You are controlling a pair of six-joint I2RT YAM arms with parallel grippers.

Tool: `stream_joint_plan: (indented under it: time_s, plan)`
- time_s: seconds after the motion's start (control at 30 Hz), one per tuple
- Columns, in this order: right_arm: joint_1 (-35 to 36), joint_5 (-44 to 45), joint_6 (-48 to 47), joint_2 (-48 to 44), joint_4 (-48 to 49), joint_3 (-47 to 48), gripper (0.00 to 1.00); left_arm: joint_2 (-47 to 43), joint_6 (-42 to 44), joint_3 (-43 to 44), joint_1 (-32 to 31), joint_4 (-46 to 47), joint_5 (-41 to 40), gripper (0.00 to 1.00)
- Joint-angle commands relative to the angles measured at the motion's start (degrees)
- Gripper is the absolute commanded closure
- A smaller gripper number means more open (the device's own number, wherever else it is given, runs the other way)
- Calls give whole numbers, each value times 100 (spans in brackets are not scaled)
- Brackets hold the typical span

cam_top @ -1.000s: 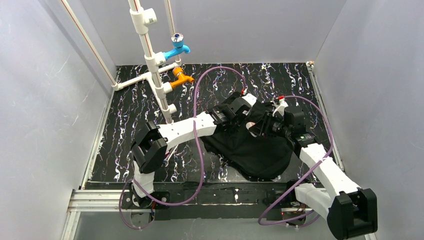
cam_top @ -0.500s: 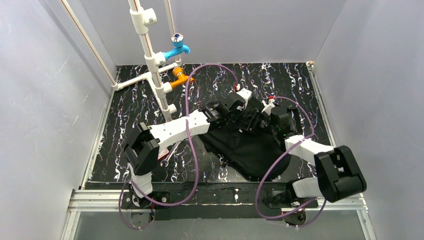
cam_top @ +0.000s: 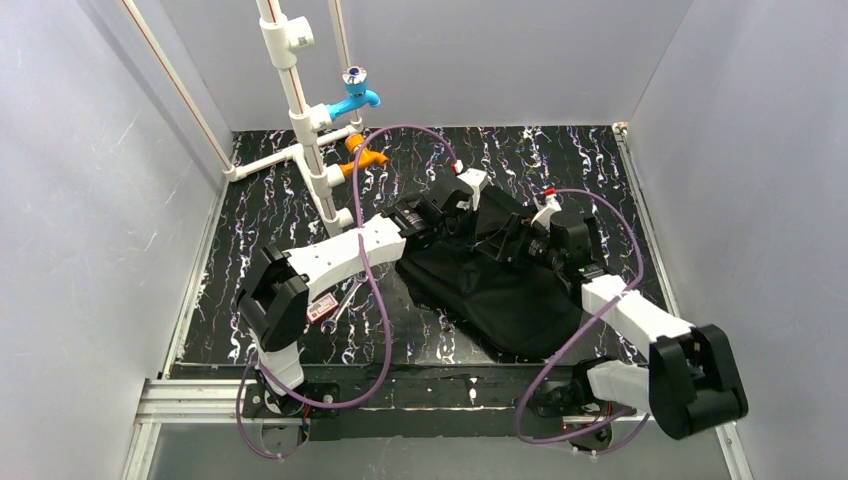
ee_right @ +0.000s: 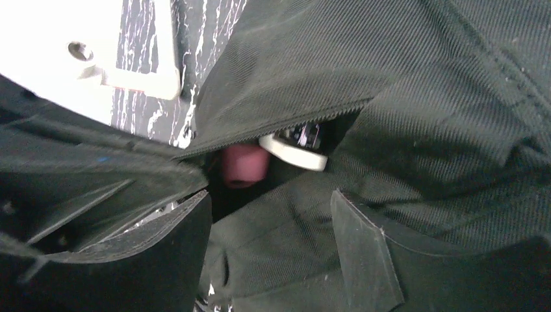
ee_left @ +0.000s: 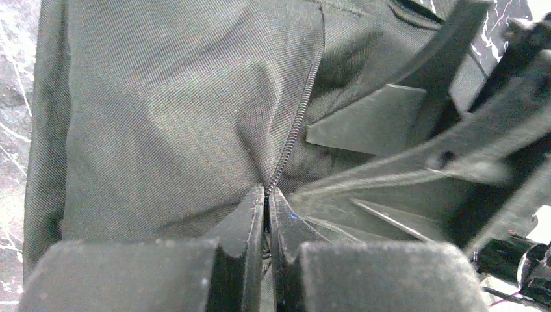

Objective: Pack the student bag
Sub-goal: Place the stationery in the student bag.

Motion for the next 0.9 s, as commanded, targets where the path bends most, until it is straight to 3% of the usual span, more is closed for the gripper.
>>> stream_joint_plan:
  time_s: [0.0,0.1,0.3,0.47,0.6,0.7,0.87]
  plan:
    - [20,187,-507,-568,-945,153,32,-319,-90,-25,25,193,180,100]
    - [20,205,-452,-484,-727,48,54,-287,-103,15,21,178,399,100]
    - [213,136,-268,459,561,153,80,-249,-213,26,24,166,555,100]
    - [440,173,-373,1555,1204,986,81,-147,-297,84,24,88,735,100]
    - [433,775,-618,1193,733,964,77,-169,-190,189,16,-212,649,99]
    - [420,991,-812,774,169,819,73,-334,-174,-19,37,-194,513,78]
    - [416,1206,-1372,-91,-1370,613,61,-824,2,-405,66,-581,471,56]
